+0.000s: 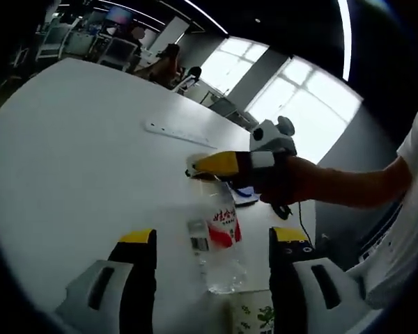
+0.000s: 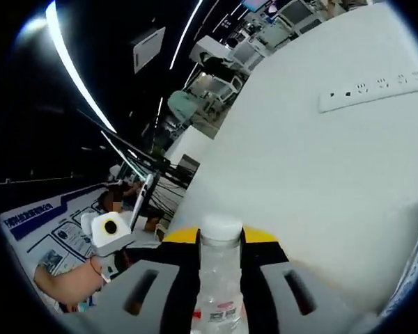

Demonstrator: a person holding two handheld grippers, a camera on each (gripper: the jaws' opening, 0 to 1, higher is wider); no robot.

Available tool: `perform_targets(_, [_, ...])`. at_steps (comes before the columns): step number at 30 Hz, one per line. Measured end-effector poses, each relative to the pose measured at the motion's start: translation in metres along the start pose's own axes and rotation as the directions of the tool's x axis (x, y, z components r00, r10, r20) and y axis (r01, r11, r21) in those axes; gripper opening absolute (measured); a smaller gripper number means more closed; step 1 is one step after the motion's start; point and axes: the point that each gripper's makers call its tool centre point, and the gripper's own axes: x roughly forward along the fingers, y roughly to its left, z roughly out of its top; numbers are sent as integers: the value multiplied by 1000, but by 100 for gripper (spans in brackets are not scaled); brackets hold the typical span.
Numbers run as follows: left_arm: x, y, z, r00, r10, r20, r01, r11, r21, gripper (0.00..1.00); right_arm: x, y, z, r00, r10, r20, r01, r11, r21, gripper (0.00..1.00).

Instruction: Arrange the tabletop items into an orderly group along one side of the table until the central work area is clear of visible clutter.

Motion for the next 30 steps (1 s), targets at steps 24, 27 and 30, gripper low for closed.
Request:
perform_targets(24, [42,-13,-10,978,-167,-123,180,978,101,40,-12,33,6,999,40,10,-35,961,-276,18])
perform_targets(27, [44,-16,-7,978,-170,-124,188,971,145,40,-18,36,9,999,31,29,-19,945,-328,18])
perform_targets(30, [46,-18,-3,977,-169,-127,191,963,190,40,-23,41,12,999,26,44,-7,924,-382,18])
